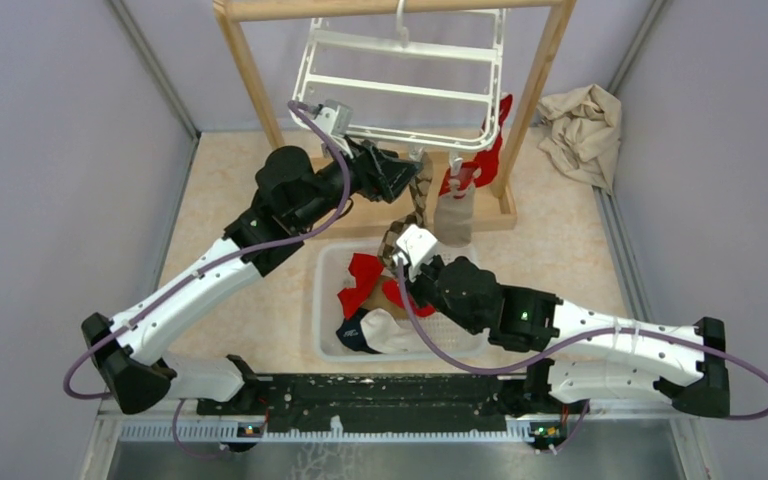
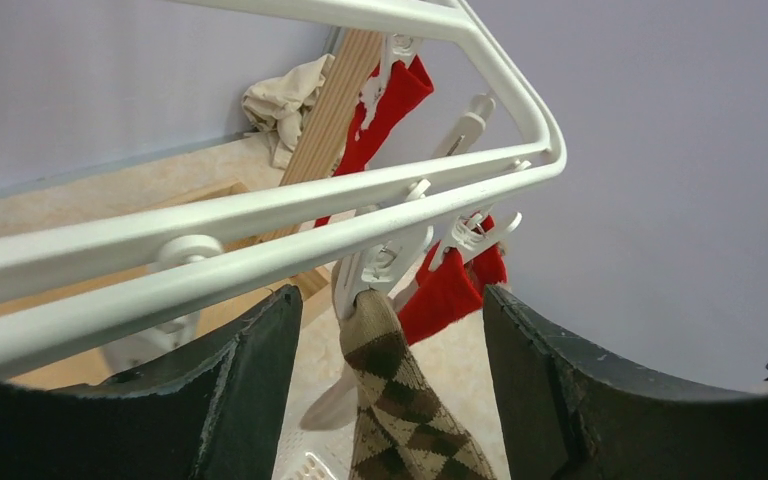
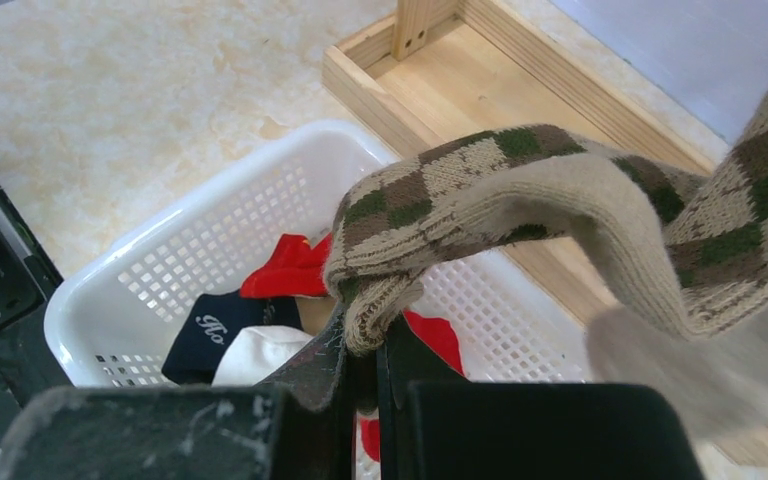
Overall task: Remove the socks clipped to the hanger
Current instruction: Remove the sock from the hanger.
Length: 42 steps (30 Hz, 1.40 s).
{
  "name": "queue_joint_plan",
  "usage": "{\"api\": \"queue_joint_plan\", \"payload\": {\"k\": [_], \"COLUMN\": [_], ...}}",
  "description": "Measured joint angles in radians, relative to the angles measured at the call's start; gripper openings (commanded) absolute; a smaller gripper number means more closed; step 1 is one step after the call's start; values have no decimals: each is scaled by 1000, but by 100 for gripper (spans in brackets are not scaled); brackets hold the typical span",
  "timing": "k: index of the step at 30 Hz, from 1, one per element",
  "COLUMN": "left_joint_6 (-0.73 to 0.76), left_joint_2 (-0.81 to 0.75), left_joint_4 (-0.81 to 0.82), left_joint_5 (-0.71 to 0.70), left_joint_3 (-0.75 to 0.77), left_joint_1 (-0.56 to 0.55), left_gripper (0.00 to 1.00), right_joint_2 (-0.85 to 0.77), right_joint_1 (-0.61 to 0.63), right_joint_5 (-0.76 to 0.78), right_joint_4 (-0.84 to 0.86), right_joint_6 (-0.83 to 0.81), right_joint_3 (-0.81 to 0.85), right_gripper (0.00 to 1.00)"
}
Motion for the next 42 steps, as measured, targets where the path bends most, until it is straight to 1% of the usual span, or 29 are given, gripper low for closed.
{"api": "queue_joint_plan", "payload": {"k": [8,18,23,29,34,42], "left_joint_6": [46,129,167,192,201,206], "left_joint_2": [53,59,63,63,64,81], "left_joint_4": [-8,-24,-18,31,56,77], "left_joint_5": [-75,-214,-293,-377,-405,-407], "left_joint_3": [37,82,80,39,30,30], "left_joint_1": [-42,-103,-129,-144,-148,-165], "left_gripper": [72,71,71,71,71,72], "right_joint_2": [1,8,8,8,8,10], "right_joint_1": [0,0,0,0,0,22], "right_joint_5": [24,35,35,34,34,44], "right_joint_4": [-25,-36,-38,-38,-38,-38], "right_joint_6": [0,0,0,2,4,3], "right_joint_3": [43,43,43,43,43,43], "right_gripper": [0,0,0,0,0,0]}}
